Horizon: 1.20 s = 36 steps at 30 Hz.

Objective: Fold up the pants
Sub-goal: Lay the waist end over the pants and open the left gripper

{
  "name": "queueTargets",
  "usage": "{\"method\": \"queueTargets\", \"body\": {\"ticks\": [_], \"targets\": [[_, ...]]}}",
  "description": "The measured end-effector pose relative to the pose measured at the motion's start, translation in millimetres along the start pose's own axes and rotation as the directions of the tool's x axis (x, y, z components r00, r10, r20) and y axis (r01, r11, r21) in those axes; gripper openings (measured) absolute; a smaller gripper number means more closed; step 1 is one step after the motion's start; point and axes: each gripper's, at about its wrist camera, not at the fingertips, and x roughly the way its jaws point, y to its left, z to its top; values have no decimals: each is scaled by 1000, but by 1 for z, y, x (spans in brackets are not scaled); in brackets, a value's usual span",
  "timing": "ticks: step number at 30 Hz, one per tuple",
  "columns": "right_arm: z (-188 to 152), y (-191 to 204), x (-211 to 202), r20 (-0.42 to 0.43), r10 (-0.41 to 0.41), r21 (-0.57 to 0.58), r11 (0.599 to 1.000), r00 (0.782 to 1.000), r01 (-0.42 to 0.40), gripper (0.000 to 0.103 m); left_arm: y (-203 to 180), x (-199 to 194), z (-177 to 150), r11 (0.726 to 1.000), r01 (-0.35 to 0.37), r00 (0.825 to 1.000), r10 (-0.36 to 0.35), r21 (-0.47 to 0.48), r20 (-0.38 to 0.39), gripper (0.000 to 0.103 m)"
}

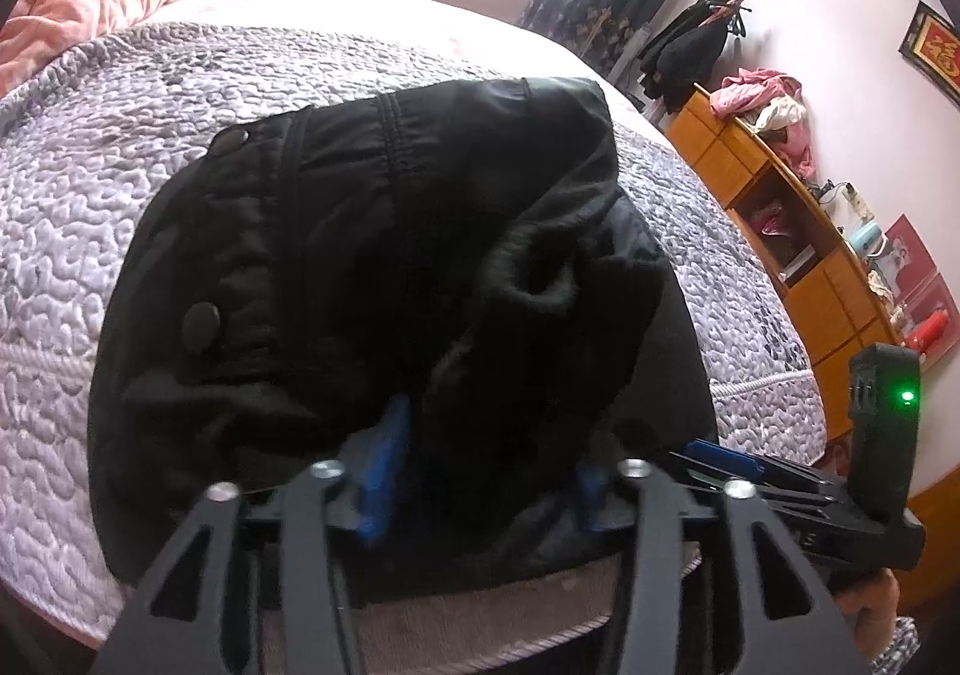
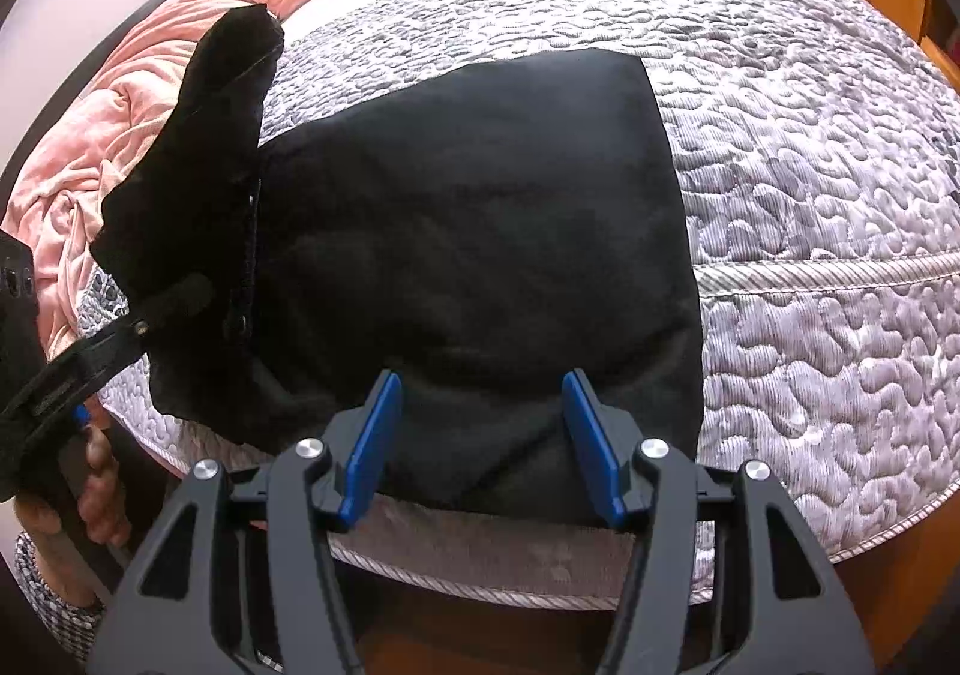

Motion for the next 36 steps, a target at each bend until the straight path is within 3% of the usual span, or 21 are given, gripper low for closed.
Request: {"method": "queueTargets", "body": {"ticks": [6, 9, 14, 18, 23, 25, 30, 36], "targets": [[-1, -2, 3, -3, 12, 9, 1000, 1000, -12, 60, -6, -39, 0, 1000, -23, 998, 22, 13, 64, 82], [0, -1, 4, -6, 10, 6, 1000, 1000, -10, 61, -5, -65, 5, 999, -34, 991, 32, 16, 128, 88], [2, 2, 0, -7, 17, 16, 1000, 1000, -17, 65, 4, -77, 12, 994, -101, 980, 94, 31, 176, 89], [2, 5, 5, -16, -9, 0, 1000, 1000, 9, 65, 18, -66, 9, 988, -155, 974, 151, 14, 166, 89], [-1, 15, 14, -39, -80, -52, 996, 996, 78, 67, 43, -12, -1, 974, -227, 974, 227, 11, 15, 89], [2, 19, 11, -36, -89, -48, 995, 995, 87, 67, 45, -2, -8, 970, -239, 971, 239, 43, 7, 89], [20, 30, -16, 23, 53, -19, 998, 998, -53, 77, 50, -22, -3, 980, -198, 979, 198, 0, 43, 89], [53, 64, -18, 22, 125, -63, 990, 992, -123, 87, 79, -39, 9, 967, -245, 966, 250, -77, 66, 90]]}}
